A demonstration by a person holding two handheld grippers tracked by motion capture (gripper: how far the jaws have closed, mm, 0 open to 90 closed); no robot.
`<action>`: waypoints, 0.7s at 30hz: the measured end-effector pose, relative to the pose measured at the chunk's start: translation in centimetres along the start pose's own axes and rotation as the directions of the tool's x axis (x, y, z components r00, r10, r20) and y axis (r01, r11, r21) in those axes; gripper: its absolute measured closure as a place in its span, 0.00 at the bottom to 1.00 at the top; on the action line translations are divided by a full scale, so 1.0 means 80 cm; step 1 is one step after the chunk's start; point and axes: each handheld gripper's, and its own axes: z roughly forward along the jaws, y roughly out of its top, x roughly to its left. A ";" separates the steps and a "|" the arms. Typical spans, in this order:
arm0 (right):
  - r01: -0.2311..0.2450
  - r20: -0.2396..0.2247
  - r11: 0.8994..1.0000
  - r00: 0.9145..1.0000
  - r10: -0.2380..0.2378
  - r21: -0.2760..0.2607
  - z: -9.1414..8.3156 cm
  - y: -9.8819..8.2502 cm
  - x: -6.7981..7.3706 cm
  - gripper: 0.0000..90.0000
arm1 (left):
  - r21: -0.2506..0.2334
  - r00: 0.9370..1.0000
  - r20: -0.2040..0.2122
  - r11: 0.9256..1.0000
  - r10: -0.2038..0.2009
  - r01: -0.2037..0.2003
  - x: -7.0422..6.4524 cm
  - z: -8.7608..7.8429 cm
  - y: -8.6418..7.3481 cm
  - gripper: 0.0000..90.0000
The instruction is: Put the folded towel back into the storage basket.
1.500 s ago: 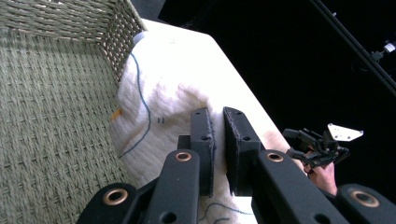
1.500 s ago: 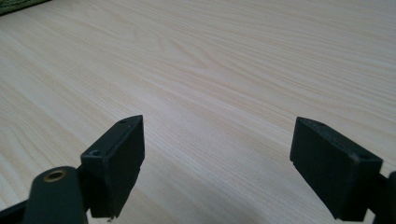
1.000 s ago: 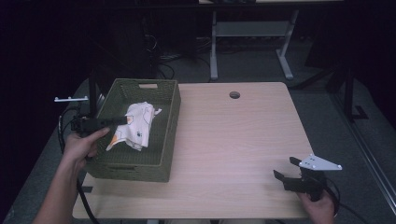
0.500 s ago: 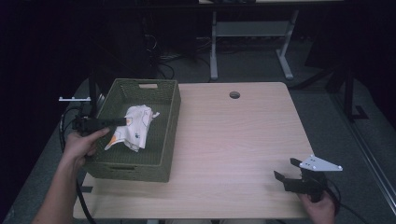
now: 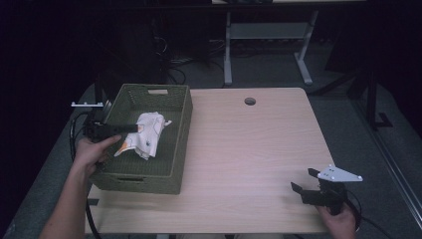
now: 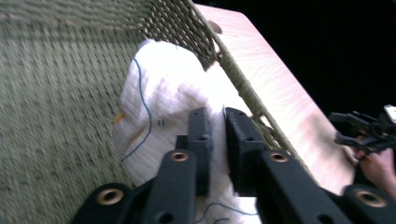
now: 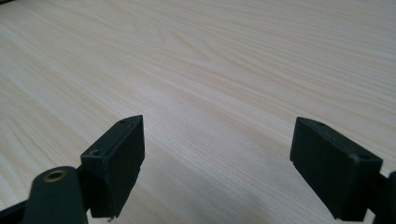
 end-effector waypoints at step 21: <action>0.010 -0.006 1.000 1.000 -0.010 0.006 0.002 0.001 0.005 0.19 | -0.002 0.999 -0.046 1.000 0.005 -0.005 -0.015 -0.007 -0.004 0.68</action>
